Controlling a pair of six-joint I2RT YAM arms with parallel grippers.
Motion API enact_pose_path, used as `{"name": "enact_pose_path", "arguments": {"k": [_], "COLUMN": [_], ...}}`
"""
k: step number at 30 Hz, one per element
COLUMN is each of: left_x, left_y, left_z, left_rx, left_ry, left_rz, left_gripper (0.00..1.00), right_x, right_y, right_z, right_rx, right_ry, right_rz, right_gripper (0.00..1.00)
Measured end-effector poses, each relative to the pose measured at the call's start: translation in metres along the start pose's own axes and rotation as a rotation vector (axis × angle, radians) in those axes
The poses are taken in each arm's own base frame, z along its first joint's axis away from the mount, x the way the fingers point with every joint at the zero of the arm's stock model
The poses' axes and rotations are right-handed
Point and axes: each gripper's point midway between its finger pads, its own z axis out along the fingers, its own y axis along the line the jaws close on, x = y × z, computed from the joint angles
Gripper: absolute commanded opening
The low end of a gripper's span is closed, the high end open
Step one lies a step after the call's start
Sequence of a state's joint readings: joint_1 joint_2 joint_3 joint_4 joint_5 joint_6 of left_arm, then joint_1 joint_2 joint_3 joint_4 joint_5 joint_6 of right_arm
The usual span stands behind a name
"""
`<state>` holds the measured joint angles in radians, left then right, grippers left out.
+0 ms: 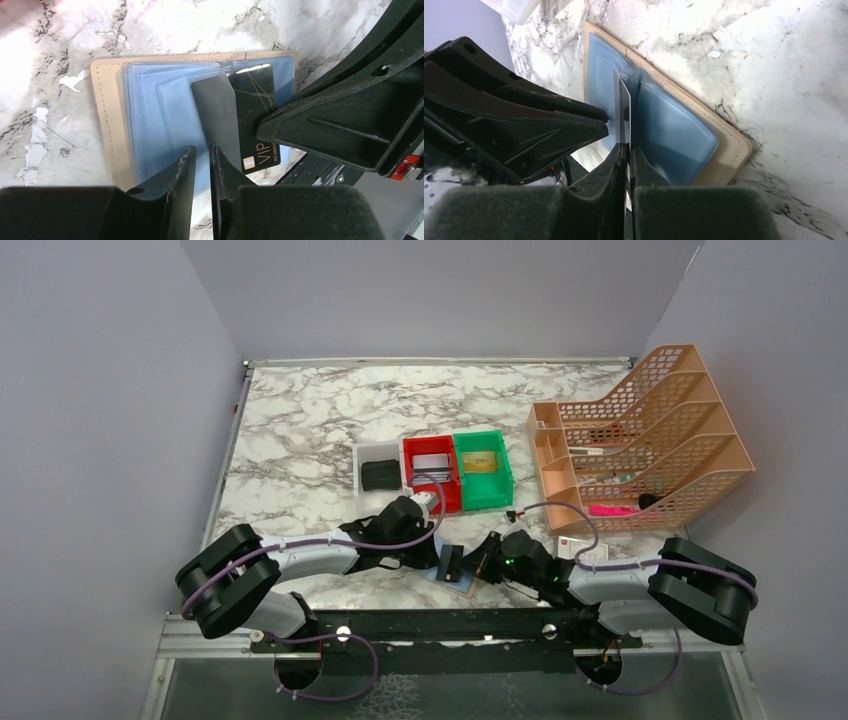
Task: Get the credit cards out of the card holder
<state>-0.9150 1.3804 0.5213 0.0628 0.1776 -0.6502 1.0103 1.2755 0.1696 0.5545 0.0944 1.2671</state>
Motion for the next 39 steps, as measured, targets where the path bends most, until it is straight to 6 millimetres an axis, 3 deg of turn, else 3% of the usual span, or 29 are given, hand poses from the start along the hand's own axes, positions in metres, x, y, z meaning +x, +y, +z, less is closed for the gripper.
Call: {"name": "enact_pose_path", "arguments": {"k": [17, 25, 35, 39], "left_x": [0.000, -0.003, -0.043, -0.066], "left_y": [0.000, 0.005, -0.005, -0.006], "left_z": [0.000, -0.011, -0.043, -0.066], "left_rx": [-0.003, -0.048, -0.108, -0.164], "left_ry": [-0.003, -0.009, -0.131, -0.211], "left_rz": [0.002, 0.015, 0.062, 0.071], "left_gripper": [0.23, 0.27, 0.40, 0.52], "right_x": [-0.022, -0.033, -0.035, -0.035], "right_y": [-0.002, 0.005, 0.006, 0.004], "right_z": [-0.030, -0.041, -0.047, -0.047], "right_rx": [-0.009, -0.038, -0.071, -0.064], "right_ry": [-0.113, -0.161, -0.178, -0.178], "right_rz": [0.021, -0.004, -0.057, -0.084], "right_gripper": [0.02, 0.01, 0.01, 0.01]}}
